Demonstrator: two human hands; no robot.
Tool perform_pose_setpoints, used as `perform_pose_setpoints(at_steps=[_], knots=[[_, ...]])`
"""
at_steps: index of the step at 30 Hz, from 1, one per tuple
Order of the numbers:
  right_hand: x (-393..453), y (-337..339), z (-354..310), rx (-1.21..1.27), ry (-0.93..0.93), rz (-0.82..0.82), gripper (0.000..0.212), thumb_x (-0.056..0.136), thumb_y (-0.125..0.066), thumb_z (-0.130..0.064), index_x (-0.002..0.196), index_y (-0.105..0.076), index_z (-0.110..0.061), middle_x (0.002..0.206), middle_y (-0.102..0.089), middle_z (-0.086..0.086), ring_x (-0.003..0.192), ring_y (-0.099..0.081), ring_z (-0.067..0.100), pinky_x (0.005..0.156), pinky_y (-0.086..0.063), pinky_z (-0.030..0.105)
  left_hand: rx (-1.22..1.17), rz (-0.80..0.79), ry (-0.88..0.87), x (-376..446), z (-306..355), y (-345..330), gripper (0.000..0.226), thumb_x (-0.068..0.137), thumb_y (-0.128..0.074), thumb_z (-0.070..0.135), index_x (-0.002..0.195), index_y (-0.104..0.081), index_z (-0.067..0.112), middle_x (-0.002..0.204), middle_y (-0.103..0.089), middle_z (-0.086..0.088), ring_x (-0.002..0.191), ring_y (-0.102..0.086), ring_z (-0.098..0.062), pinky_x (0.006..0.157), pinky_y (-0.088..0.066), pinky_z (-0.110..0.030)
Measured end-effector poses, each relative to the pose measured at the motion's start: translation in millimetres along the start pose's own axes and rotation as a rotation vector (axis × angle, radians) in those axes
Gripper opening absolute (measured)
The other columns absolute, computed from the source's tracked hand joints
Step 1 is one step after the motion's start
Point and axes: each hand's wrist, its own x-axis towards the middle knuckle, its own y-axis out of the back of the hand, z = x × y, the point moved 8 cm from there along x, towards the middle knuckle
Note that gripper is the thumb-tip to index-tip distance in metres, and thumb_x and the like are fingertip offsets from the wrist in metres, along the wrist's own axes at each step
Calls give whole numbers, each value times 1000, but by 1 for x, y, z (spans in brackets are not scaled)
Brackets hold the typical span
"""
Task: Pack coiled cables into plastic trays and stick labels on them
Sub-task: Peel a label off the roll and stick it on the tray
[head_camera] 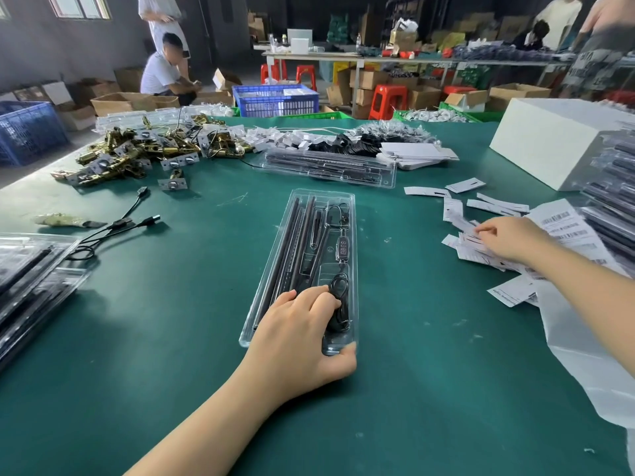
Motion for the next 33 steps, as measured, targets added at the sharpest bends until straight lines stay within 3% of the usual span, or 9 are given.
perform_pose_setpoints(at_steps=[3, 6, 9, 15, 19, 23, 25, 28, 33], knots=[[2, 5, -3, 84, 21, 12, 36, 92, -61, -30, 127, -62, -21, 115, -66, 5, 104, -57, 27, 83, -44, 32, -5, -5, 3, 0, -1, -1, 48, 66, -55, 51, 89, -67, 11, 94, -67, 1, 80, -65, -18, 86, -40, -22], [3, -3, -7, -33, -3, -104, 48, 97, -54, -35, 142, -47, -20, 142, -52, 6, 127, -48, 30, 99, -39, 32, -4, -10, 7, 0, -1, -1, 47, 66, -56, 50, 88, -67, 11, 93, -67, 1, 79, -65, -19, 85, -40, -22], [8, -3, -10, -139, 11, -123, 49, 99, -51, -34, 143, -45, -16, 143, -50, 8, 128, -49, 29, 99, -39, 31, -3, -8, 6, 0, -1, -1, 47, 65, -55, 51, 89, -67, 12, 95, -67, 2, 82, -65, -18, 87, -39, -21], [10, -8, 3, -126, -65, -183, 54, 93, -40, -63, 107, -56, -12, 126, -61, 12, 119, -53, 31, 96, -40, 34, -5, 5, 4, 1, -2, -2, 47, 65, -55, 52, 87, -66, 12, 93, -67, 1, 81, -64, -19, 86, -40, -21], [13, 1, 3, 4, -48, -111, 70, 88, -62, -51, 139, -47, -5, 139, -53, 13, 127, -49, 31, 101, -40, 33, -1, 8, 7, 1, -2, -2, 46, 66, -54, 52, 86, -66, 12, 91, -66, 1, 78, -64, -21, 84, -40, -22], [13, -1, 1, 108, -31, -158, 26, 87, -70, -41, 84, -62, -16, 85, -60, 8, 89, -54, 28, 82, -42, 34, 5, 8, 2, 1, -2, -2, 45, 65, -55, 51, 85, -66, 12, 91, -67, 0, 78, -64, -21, 83, -40, -22], [11, 2, -2, 130, -19, -155, 27, 85, -72, -38, 86, -63, -13, 90, -65, 12, 89, -58, 30, 81, -44, 34, 6, 4, 4, 1, -2, -2, 45, 65, -55, 51, 85, -66, 12, 91, -67, 0, 78, -64, -21, 83, -41, -23], [12, 18, -10, 249, -1, -18, 43, 81, -77, -34, 115, -64, -13, 116, -66, 12, 107, -61, 32, 95, -47, 41, 3, 2, 2, 1, -1, -1, 46, 65, -55, 51, 86, -66, 11, 92, -67, 0, 78, -64, -20, 83, -41, -24], [2, 54, -24, 628, 77, 235, 28, 85, -72, -36, 104, -53, -27, 109, -68, 7, 103, -63, 35, 97, -44, 56, 9, -8, -1, 1, 0, -1, 49, 65, -54, 52, 89, -67, 12, 95, -67, 2, 82, -65, -18, 85, -45, -25]])
